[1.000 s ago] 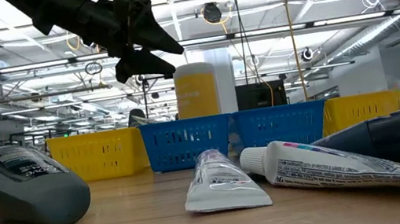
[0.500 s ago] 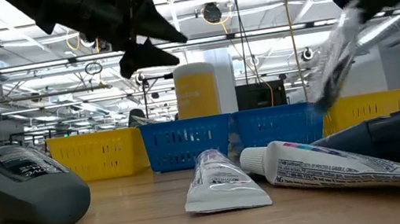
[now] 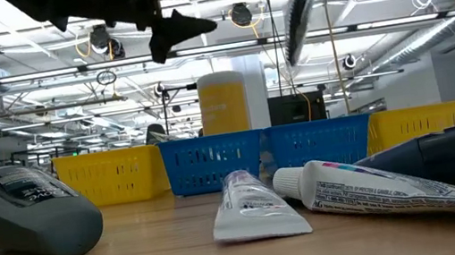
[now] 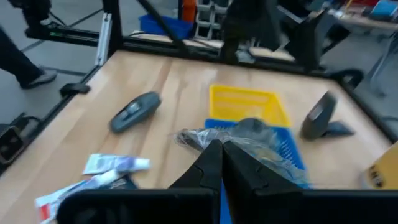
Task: Pick & Place Travel size toiletries
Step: Put the black comb into the left blue bin
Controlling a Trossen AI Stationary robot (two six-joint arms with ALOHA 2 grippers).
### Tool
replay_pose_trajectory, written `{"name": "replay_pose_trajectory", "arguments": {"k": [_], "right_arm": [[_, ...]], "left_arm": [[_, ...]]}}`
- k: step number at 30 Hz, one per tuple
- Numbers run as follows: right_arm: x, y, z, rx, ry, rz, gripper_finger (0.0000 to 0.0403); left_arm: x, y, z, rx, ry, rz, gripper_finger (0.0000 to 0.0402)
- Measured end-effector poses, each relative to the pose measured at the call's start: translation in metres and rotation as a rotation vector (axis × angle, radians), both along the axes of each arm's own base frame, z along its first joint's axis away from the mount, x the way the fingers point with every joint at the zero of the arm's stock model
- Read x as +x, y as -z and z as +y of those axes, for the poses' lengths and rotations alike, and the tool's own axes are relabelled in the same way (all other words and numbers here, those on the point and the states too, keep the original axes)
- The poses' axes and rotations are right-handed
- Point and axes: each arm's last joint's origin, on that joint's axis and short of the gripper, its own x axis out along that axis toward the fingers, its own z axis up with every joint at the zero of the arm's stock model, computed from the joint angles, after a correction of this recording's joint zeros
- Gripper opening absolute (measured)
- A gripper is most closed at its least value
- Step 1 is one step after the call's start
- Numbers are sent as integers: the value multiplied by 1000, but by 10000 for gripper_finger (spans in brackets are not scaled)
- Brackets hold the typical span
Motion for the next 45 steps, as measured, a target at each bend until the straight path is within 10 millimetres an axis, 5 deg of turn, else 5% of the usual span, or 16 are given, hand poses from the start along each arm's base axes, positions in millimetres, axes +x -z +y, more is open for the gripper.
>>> {"name": "replay_pose_trajectory", "arguments": {"k": [12, 19, 31, 45], "right_arm": [[11, -58, -15, -129, 54, -161, 0], [15, -72, -30, -120, 217, -239, 0], [45, -65, -45, -83, 310, -306, 0], [61, -55, -44, -42, 275, -312, 0]], "left_arm": [[1, -11, -3, 5, 63, -113, 241], [2, -9, -13, 126, -3, -114, 241], [11, -1, -24, 349, -170, -121, 241], [19, 10, -20, 393, -335, -125, 241]]}}
